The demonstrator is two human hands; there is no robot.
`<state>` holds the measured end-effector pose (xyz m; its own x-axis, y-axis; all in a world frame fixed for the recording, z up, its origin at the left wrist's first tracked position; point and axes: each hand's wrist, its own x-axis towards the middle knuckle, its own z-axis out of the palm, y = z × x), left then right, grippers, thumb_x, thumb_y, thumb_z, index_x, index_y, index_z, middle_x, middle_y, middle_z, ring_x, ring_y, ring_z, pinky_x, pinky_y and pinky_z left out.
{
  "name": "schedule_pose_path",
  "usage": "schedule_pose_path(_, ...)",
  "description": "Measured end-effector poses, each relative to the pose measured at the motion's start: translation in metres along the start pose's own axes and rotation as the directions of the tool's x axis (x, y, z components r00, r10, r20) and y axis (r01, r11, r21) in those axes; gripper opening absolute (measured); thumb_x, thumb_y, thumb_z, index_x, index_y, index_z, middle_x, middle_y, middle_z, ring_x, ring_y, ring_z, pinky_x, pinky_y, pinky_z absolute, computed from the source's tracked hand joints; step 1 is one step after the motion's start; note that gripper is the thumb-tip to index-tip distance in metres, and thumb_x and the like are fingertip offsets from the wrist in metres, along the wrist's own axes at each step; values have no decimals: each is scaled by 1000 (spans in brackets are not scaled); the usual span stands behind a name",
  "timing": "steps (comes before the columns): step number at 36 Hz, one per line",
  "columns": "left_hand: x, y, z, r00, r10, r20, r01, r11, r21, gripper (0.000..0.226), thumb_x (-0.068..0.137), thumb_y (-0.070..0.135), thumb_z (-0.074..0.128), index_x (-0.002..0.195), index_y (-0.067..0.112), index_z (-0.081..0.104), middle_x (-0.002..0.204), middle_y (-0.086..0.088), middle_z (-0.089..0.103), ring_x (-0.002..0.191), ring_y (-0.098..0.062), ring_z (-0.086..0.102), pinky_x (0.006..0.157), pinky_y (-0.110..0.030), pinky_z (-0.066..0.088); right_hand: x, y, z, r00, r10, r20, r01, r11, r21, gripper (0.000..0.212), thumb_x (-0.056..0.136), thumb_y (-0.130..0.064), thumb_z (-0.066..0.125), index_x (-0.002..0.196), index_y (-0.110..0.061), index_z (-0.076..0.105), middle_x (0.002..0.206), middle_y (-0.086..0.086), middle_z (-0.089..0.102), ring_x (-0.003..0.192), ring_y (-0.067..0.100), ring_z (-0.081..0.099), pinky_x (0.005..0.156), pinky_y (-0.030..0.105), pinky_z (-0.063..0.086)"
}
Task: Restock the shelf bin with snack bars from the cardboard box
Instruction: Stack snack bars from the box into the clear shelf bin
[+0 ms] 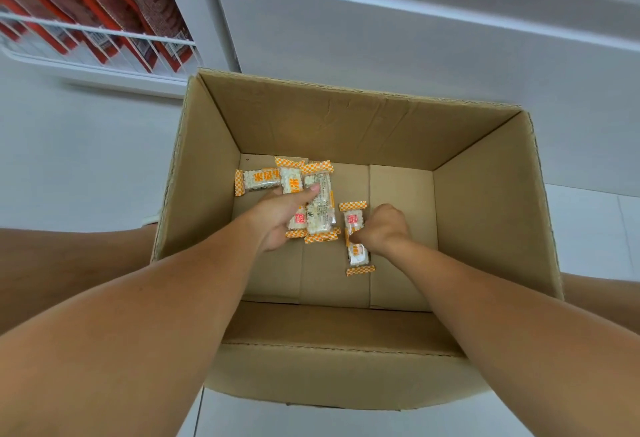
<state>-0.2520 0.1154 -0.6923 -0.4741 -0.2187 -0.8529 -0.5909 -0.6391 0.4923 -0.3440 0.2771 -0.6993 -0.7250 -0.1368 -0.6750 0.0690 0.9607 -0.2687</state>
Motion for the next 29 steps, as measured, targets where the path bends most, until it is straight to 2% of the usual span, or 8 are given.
schedule_pose_path(4, -4, -1, -3, 997, -73, 3, 73, 996, -48, 30, 101, 27, 58, 126, 12, 65, 109, -7, 76, 89, -20, 75, 76, -34, 60, 6, 1, 3, 994, 58, 95, -72, 985, 156, 33, 74, -12, 87, 85, -11, 56, 93, 10, 68, 86, 25, 69, 79, 33, 59)
schedule_pose_path(8, -8, 1, -1, 996, -71, 61, 76, 995, -71, 40, 99, 39, 55, 125, 12, 68, 100, -7, 77, 86, -22, 73, 79, -34, 58, 5, 3, 0, 973, 109, 202, -174, 924, 341, 14, 87, 0, 73, 82, -10, 64, 74, 14, 66, 55, 19, 59, 67, 38, 61)
schedule_pose_path(11, -10, 2, 3, 993, -14, 117, 21, 998, -58, 49, 84, 48, 75, 122, 18, 70, 111, -7, 76, 103, -24, 73, 94, -38, 55, 4, 5, 0, 983, 52, 174, -89, 974, 210, 26, 77, -33, 87, 79, -16, 68, 73, 10, 70, 55, 17, 61, 57, 31, 59)
schedule_pose_path(14, -2, -2, 4, 991, 6, 130, 1, 999, -53, 66, 67, 27, 92, 125, 11, 65, 110, -10, 76, 96, -25, 75, 77, -37, 61, -1, 0, 7, 993, -27, 114, 37, 995, -90, 66, 49, -65, 87, 91, -18, 68, 87, 4, 72, 75, 21, 70, 63, 32, 58)
schedule_pose_path(18, -4, -1, 3, 999, 5, 45, -2, 998, -68, 15, 87, 12, 63, 101, 7, 66, 76, -4, 67, 64, -16, 65, 57, -26, 53, -8, -7, 10, 999, -48, 24, 52, 964, -261, 59, 63, -49, 83, 109, -17, 63, 109, 3, 69, 99, 24, 69, 79, 29, 55)
schedule_pose_path(23, -12, -2, -4, 1000, -5, -16, 5, 999, -45, 33, 82, 14, 57, 112, 8, 69, 86, -8, 75, 80, -27, 69, 79, -36, 54, -2, -13, -3, 972, 85, 219, -168, 901, 400, 27, 72, -28, 79, 86, -7, 69, 76, 7, 69, 51, 17, 60, 52, 25, 52)
schedule_pose_path(26, -13, -1, -3, 999, 21, 41, -20, 999, -31, 30, 89, 26, 60, 112, 11, 70, 90, -8, 76, 82, -26, 71, 82, -35, 54, -1, -23, -11, 907, -157, 390, -125, 785, 607, 25, 82, -22, 79, 98, -5, 71, 73, 6, 64, 56, 14, 57, 55, 24, 52)
schedule_pose_path(29, -17, 3, -2, 990, 28, 136, -33, 999, 35, 31, 90, 45, 67, 110, 21, 72, 94, -2, 79, 78, -14, 75, 64, -22, 58, -8, -36, -13, 814, -341, 470, -66, 750, 658, 34, 83, -17, 82, 111, 0, 71, 80, 6, 69, 64, 12, 63, 65, 22, 57)
